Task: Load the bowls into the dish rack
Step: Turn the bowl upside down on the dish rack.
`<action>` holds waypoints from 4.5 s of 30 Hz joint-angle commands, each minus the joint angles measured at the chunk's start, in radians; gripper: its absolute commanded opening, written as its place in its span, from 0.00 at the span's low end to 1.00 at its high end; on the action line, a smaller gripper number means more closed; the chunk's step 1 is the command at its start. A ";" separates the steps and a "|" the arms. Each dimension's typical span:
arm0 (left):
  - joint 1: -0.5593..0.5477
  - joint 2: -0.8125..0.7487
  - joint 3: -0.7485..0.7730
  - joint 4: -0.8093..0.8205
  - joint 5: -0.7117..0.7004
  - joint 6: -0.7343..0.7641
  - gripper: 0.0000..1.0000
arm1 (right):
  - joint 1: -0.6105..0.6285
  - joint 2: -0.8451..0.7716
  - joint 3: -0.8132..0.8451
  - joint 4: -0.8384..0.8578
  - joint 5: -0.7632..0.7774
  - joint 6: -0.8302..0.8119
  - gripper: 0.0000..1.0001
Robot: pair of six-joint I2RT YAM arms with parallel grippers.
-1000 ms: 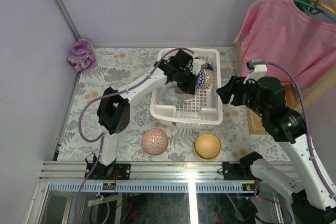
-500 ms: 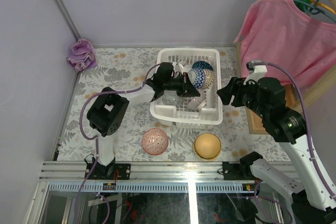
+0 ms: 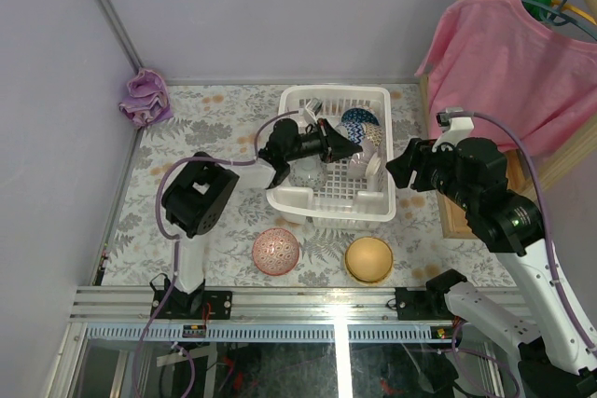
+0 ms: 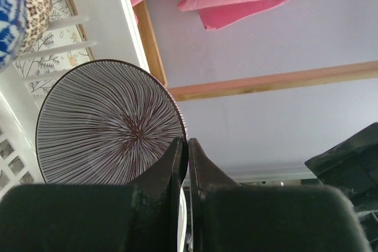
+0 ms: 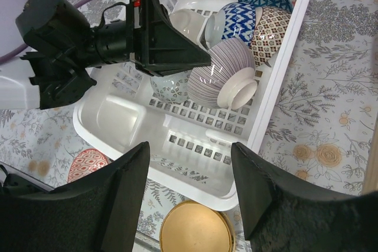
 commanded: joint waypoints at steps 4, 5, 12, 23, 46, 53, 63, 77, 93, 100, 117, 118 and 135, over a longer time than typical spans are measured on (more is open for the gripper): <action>-0.021 0.078 -0.041 0.305 -0.134 -0.171 0.00 | -0.003 -0.012 0.023 0.023 -0.011 -0.019 0.64; -0.025 0.083 -0.052 0.313 -0.154 -0.181 0.00 | -0.002 -0.012 0.020 0.025 -0.013 -0.019 0.64; -0.039 0.150 -0.107 0.437 -0.229 -0.298 0.00 | -0.003 -0.011 0.003 0.040 -0.026 -0.016 0.64; -0.077 0.114 -0.176 0.304 -0.197 -0.255 0.00 | -0.002 -0.019 0.002 0.042 -0.038 -0.011 0.64; -0.078 0.143 -0.075 -0.279 -0.216 0.006 0.00 | -0.003 -0.040 0.066 0.018 -0.083 -0.008 0.65; -0.071 0.161 -0.051 -0.389 -0.246 0.057 0.00 | -0.002 -0.034 0.078 0.013 -0.118 -0.026 0.66; -0.053 0.174 -0.069 -0.434 -0.270 0.090 0.00 | -0.003 0.089 0.016 -0.033 -0.019 -0.080 0.68; -0.018 0.178 -0.130 -0.383 -0.262 0.092 0.00 | -0.029 0.422 -0.087 0.085 0.191 -0.133 0.70; 0.032 0.163 -0.142 -0.540 -0.308 0.218 0.00 | -0.056 0.544 -0.147 0.133 0.201 -0.143 0.26; 0.035 0.168 -0.112 -0.673 -0.375 0.297 0.00 | -0.068 0.531 -0.132 0.123 0.187 -0.143 0.25; 0.037 0.129 -0.132 -0.856 -0.523 0.403 0.07 | -0.090 0.528 -0.122 0.129 0.146 -0.146 0.25; 0.036 0.126 -0.136 -0.854 -0.526 0.403 0.13 | -0.091 0.527 -0.122 0.131 0.143 -0.146 0.25; -0.010 -0.091 -0.157 -0.843 -0.559 0.391 0.40 | -0.092 0.483 -0.073 0.098 0.065 -0.133 0.47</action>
